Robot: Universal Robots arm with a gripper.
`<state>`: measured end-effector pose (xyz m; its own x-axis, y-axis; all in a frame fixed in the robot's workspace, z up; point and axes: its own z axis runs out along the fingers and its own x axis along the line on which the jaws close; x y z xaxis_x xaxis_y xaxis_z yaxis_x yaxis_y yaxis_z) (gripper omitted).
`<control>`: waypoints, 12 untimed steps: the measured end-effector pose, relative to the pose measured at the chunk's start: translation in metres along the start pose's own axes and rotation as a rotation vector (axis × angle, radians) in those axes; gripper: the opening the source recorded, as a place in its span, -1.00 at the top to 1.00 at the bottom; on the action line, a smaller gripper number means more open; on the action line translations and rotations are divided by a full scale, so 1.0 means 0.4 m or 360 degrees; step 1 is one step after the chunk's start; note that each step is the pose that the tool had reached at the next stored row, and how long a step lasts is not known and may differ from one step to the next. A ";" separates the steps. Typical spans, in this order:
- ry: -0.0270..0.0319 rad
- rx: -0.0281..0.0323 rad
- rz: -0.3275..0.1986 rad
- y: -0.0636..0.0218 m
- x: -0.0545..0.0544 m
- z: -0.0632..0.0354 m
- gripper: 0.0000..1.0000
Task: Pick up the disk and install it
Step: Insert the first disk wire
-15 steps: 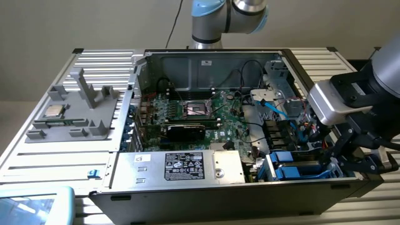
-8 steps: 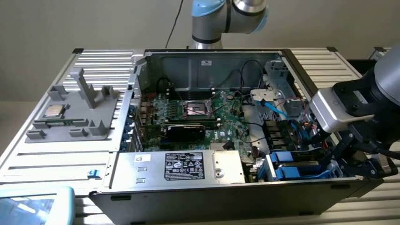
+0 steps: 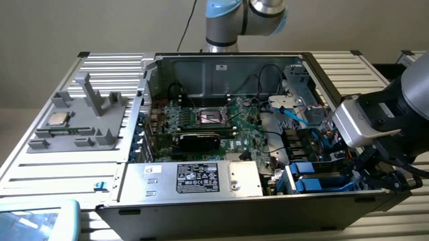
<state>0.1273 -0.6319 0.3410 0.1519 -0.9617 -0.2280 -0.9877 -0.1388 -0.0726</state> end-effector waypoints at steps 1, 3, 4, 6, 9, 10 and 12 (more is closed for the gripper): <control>-0.00048 -0.00006 -0.0005 0.000 0.001 0.000 0.15; -0.00136 -0.00012 -0.0013 0.001 0.005 0.002 0.15; -0.00189 -0.00013 -0.0016 0.001 0.007 0.002 0.15; -0.00305 -0.00014 -0.0024 0.002 0.011 0.004 0.15; -0.00563 0.00016 -0.0027 0.002 0.019 0.004 0.15; -0.00608 0.00016 -0.0028 0.002 0.021 0.004 0.15; -0.00605 0.00015 -0.0027 0.002 0.021 0.003 0.15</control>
<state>0.1279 -0.6397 0.3377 0.1702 -0.9496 -0.2634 -0.9849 -0.1549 -0.0778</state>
